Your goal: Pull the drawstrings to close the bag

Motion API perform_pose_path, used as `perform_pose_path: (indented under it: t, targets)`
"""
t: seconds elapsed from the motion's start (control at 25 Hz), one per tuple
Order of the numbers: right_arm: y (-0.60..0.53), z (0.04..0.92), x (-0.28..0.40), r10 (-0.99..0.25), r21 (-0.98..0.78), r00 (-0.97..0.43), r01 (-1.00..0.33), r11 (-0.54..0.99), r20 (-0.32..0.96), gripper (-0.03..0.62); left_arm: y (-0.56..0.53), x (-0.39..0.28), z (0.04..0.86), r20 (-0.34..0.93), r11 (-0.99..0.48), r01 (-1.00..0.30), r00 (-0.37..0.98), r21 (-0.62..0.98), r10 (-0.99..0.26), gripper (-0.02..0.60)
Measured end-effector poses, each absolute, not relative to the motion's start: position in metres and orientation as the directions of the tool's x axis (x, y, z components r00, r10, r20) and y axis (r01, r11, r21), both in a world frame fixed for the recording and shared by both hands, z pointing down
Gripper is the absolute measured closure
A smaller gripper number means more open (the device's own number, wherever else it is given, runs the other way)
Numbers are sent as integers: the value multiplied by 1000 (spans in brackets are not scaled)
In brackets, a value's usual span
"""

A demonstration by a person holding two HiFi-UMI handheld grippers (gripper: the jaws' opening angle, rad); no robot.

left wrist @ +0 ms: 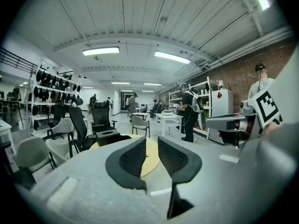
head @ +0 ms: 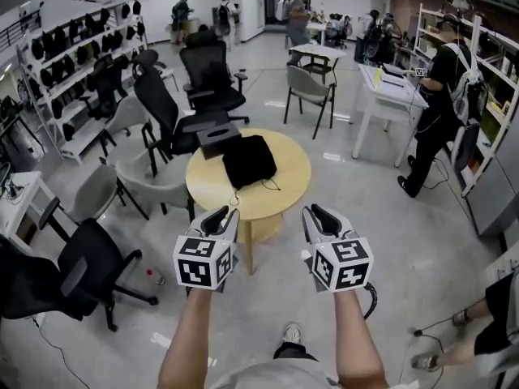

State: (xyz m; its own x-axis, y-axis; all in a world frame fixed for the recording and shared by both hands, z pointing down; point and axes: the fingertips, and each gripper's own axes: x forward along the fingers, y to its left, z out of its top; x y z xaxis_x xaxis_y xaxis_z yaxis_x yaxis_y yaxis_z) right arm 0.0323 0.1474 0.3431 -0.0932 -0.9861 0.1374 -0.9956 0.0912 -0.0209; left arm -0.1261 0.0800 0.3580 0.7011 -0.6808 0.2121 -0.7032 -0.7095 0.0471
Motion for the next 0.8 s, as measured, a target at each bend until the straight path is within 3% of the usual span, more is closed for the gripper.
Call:
perform_pose_path:
  t: [0.8]
  targets:
    - [20, 350, 120, -949, -41, -265, -964, 262, 172, 399, -22, -45, 365, 239, -594, -803, 586, 45, -774, 400]
